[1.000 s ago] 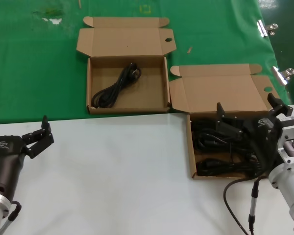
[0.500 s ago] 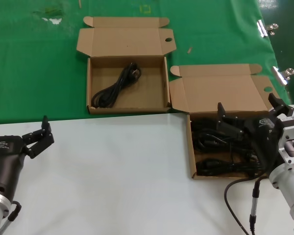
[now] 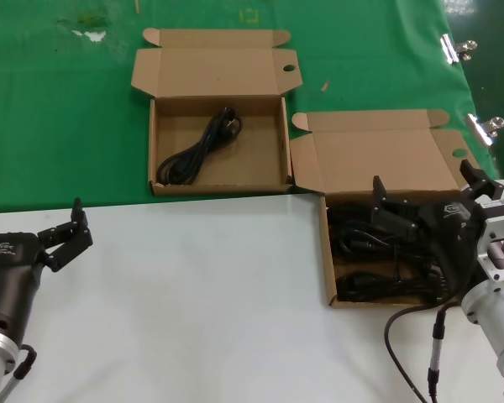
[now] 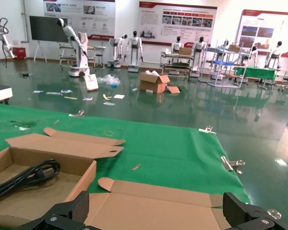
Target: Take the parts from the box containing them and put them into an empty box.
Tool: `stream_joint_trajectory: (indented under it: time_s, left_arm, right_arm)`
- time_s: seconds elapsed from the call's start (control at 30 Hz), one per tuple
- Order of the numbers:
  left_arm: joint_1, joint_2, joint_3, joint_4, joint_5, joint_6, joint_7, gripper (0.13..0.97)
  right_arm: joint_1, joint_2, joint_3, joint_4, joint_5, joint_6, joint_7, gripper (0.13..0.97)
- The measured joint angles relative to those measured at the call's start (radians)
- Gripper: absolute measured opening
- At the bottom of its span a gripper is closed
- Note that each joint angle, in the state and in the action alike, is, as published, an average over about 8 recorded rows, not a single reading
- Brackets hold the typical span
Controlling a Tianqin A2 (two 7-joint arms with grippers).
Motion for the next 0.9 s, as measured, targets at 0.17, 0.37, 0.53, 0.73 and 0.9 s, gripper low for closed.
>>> stream_joint_trajectory:
  time_s: [0.17,0.37,0.53,0.73,0.9]
  left_arm:
    - [0.000,0.000,0.000,0.000,0.000,0.000,0.000,0.966]
    - [0.000,0.000,0.000,0.000,0.000,0.000,0.000,0.966]
    - [0.000,0.000,0.000,0.000,0.000,0.000,0.000,0.966]
    - [0.000,0.000,0.000,0.000,0.000,0.000,0.000,0.966]
    - [0.000,0.000,0.000,0.000,0.000,0.000,0.000,0.966]
  right_arm:
    - [0.000,0.000,0.000,0.000,0.000,0.000,0.000,0.966]
    - [0.000,0.000,0.000,0.000,0.000,0.000,0.000,0.966]
    - [0.000,0.000,0.000,0.000,0.000,0.000,0.000,0.966]
    - [0.000,0.000,0.000,0.000,0.000,0.000,0.000,0.966]
    - [0.000,0.000,0.000,0.000,0.000,0.000,0.000,0.966]
